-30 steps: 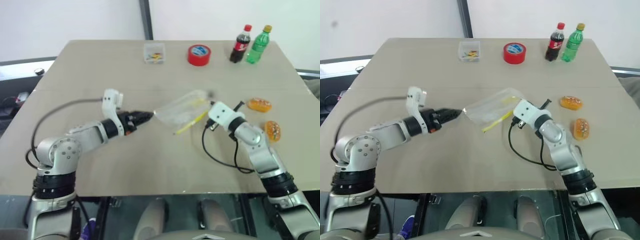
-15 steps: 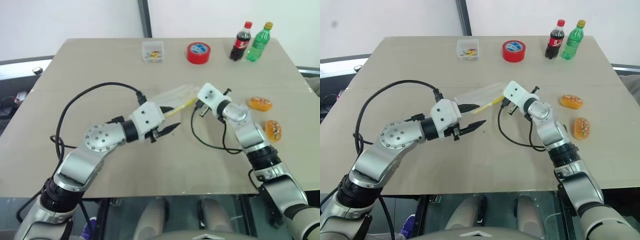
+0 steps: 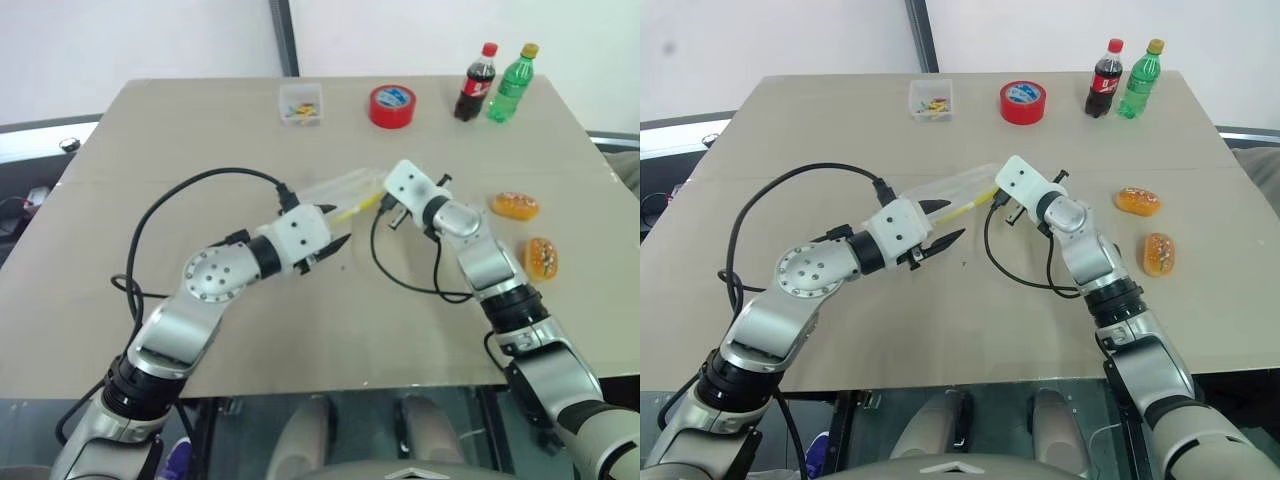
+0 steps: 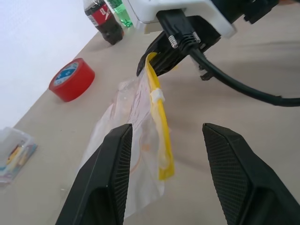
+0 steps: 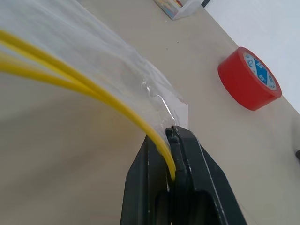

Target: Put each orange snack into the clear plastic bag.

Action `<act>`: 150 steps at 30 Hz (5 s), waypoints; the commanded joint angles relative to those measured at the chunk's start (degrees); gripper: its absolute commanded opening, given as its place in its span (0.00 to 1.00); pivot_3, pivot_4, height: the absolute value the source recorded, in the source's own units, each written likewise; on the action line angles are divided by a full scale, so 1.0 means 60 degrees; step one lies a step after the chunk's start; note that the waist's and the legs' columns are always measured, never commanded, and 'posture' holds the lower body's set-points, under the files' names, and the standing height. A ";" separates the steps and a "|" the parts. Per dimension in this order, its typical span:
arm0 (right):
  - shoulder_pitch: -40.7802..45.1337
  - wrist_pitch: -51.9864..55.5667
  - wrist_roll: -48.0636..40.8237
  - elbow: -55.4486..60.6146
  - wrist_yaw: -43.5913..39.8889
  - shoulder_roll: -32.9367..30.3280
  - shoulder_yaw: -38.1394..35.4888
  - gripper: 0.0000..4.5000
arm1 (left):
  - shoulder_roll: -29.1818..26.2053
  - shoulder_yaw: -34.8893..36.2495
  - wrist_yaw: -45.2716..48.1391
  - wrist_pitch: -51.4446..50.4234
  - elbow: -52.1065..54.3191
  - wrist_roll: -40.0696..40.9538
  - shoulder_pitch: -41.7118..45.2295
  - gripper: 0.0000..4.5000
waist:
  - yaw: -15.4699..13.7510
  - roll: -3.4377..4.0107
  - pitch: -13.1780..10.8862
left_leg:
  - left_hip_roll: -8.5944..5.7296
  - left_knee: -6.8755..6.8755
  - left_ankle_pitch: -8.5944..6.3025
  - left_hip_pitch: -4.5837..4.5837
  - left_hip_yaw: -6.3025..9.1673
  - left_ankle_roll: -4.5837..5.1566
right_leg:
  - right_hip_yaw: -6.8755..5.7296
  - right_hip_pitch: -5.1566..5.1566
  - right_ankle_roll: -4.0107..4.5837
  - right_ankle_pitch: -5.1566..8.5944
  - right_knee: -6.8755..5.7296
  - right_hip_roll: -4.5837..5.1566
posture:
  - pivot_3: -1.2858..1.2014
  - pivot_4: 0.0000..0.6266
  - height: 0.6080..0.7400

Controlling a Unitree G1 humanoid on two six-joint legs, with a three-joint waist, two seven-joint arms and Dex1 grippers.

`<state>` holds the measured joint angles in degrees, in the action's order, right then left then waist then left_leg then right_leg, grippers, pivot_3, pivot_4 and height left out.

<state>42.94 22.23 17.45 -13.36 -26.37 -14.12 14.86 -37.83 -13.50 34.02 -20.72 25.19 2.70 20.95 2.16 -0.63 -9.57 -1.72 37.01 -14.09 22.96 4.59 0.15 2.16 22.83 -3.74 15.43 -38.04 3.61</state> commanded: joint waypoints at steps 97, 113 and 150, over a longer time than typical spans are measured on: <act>-0.6114 0.2823 -0.0010 0.6301 0.2732 -0.0435 -0.4680 0.99 | 0.1054 0.1843 0.2647 0.6830 -0.6594 0.1099 0.1051 0.00 | -0.0093 -0.0004 -0.0001 | 0.0003 0.0072 -0.0024 -0.0030 -0.0028 0.0042 | 0.0035 0.0012 -0.0002 0.0002 -0.0128 -0.0009 | 0.52 0.24 1.00; -0.5940 0.3897 -0.2457 0.6660 0.2316 0.0171 -0.5536 0.34 | 0.1187 0.2078 0.4148 0.7078 -0.7319 0.2007 0.1610 0.00 | 0.0028 -0.0002 0.0000 | 0.0003 0.0073 -0.0023 -0.0035 -0.0031 0.0044 | 0.0038 0.0007 -0.0005 0.0003 -0.0126 -0.0008 | 0.52 0.24 1.00; -0.3212 0.3416 -0.4093 0.6470 -0.0288 -0.0858 -0.0258 0.25 | 0.1330 0.1761 0.4256 0.7137 -0.5783 0.1991 0.0391 0.00 | 0.0030 -0.0005 -0.0001 | 0.0006 0.0077 -0.0023 -0.0027 -0.0007 0.0044 | 0.0019 0.0000 -0.0005 0.0003 -0.0111 -0.0005 | 0.52 0.24 1.00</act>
<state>22.50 43.64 -6.15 24.84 -27.43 -19.61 13.37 -29.63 -2.77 58.92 21.71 -12.45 13.63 23.67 2.34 -0.66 -9.57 -1.67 37.47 -14.23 22.79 4.56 0.41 2.27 22.83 -3.77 15.46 -38.71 3.58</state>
